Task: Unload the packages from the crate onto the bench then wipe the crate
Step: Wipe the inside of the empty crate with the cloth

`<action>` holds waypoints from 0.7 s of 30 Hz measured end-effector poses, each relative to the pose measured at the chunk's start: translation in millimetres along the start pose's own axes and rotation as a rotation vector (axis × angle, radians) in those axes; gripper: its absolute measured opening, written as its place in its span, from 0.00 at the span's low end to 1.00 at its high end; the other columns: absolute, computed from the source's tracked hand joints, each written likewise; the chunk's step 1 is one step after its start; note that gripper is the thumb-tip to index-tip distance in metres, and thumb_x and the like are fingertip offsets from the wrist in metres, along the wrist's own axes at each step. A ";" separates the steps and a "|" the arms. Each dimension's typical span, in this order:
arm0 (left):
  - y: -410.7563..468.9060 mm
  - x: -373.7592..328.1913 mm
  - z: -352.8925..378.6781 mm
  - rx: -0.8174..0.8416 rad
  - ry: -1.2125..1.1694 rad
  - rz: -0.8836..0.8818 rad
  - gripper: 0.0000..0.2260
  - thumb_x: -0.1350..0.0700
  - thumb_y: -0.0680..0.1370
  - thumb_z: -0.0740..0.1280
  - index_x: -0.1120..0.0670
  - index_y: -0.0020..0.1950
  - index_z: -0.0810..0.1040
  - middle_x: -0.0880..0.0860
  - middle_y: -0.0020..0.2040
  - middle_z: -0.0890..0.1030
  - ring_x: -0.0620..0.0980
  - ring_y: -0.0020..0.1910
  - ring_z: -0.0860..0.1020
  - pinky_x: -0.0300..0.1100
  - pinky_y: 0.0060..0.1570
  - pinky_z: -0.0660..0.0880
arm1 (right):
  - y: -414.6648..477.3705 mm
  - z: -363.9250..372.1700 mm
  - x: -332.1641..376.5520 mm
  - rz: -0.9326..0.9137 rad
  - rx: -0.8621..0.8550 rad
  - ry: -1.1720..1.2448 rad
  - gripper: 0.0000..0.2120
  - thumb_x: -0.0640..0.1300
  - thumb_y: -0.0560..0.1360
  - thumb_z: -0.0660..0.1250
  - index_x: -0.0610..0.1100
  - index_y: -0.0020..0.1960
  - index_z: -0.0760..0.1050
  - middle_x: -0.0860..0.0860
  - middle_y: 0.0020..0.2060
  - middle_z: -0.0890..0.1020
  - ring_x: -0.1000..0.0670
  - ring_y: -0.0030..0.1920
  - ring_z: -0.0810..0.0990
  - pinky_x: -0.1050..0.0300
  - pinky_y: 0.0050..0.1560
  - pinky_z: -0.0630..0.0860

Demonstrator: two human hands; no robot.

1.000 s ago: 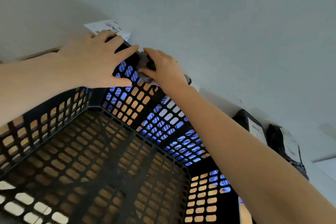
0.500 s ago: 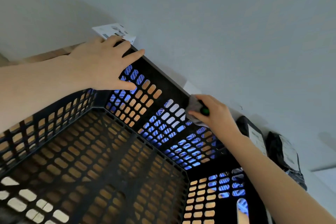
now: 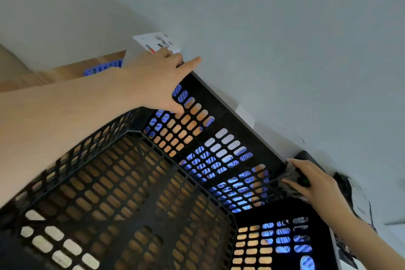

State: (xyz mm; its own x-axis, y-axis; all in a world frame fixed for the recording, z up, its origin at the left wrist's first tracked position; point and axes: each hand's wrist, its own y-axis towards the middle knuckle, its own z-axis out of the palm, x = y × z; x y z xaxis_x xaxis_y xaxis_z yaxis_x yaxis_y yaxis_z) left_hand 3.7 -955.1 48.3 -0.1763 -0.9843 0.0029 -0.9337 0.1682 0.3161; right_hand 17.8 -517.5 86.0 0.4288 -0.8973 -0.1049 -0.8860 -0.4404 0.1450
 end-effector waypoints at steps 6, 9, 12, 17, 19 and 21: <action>2.4 3.9 0.8 -0.021 -0.116 -0.030 0.54 0.50 0.70 0.76 0.47 0.79 0.35 0.54 0.66 0.71 0.53 0.63 0.71 0.43 0.48 0.69 | 111.4 18.3 119.7 -0.201 -0.116 0.102 0.20 0.48 0.72 0.73 0.46 0.62 0.75 0.51 0.53 0.80 0.53 0.49 0.79 0.64 0.54 0.73; -0.1 4.6 2.7 -0.055 -0.142 -0.038 0.51 0.59 0.71 0.73 0.47 0.79 0.36 0.55 0.65 0.72 0.53 0.60 0.72 0.42 0.44 0.68 | 173.3 28.0 184.1 -0.257 -0.159 0.132 0.19 0.48 0.74 0.70 0.46 0.63 0.74 0.50 0.55 0.80 0.49 0.53 0.80 0.52 0.57 0.75; -0.9 4.1 2.5 -0.058 -0.199 -0.053 0.49 0.64 0.72 0.69 0.47 0.79 0.37 0.54 0.61 0.74 0.51 0.53 0.73 0.42 0.41 0.69 | 203.8 37.4 220.5 -0.285 -0.267 0.164 0.17 0.50 0.73 0.70 0.45 0.59 0.76 0.50 0.49 0.80 0.47 0.46 0.80 0.47 0.45 0.78; -1.8 5.6 -3.3 -0.047 -0.262 -0.074 0.47 0.67 0.73 0.66 0.47 0.79 0.38 0.54 0.56 0.75 0.49 0.43 0.68 0.44 0.40 0.70 | 201.1 44.9 219.0 -0.295 -0.379 0.173 0.18 0.53 0.72 0.71 0.47 0.60 0.76 0.51 0.48 0.81 0.48 0.44 0.80 0.52 0.40 0.78; -3.5 5.1 -4.4 -0.054 -0.236 -0.070 0.46 0.66 0.74 0.66 0.48 0.80 0.38 0.54 0.57 0.74 0.49 0.44 0.66 0.44 0.40 0.67 | 194.4 44.6 212.6 -0.302 -0.385 0.172 0.19 0.51 0.72 0.71 0.48 0.61 0.76 0.52 0.49 0.81 0.49 0.45 0.81 0.52 0.40 0.78; -4.0 3.4 -3.9 -0.060 -0.198 -0.049 0.46 0.66 0.74 0.67 0.48 0.79 0.38 0.54 0.60 0.74 0.50 0.47 0.68 0.43 0.42 0.67 | 181.5 42.8 198.0 -0.301 -0.379 0.178 0.20 0.50 0.72 0.71 0.49 0.62 0.75 0.52 0.50 0.81 0.50 0.47 0.80 0.52 0.43 0.79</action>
State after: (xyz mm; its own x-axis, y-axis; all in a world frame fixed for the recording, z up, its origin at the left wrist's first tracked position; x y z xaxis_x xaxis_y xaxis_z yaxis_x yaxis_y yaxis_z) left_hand 8.0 -959.3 50.8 -0.1945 -0.9606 -0.1985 -0.9236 0.1112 0.3668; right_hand -65.6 -773.8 49.4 0.7079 -0.7056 -0.0326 -0.6063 -0.6307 0.4844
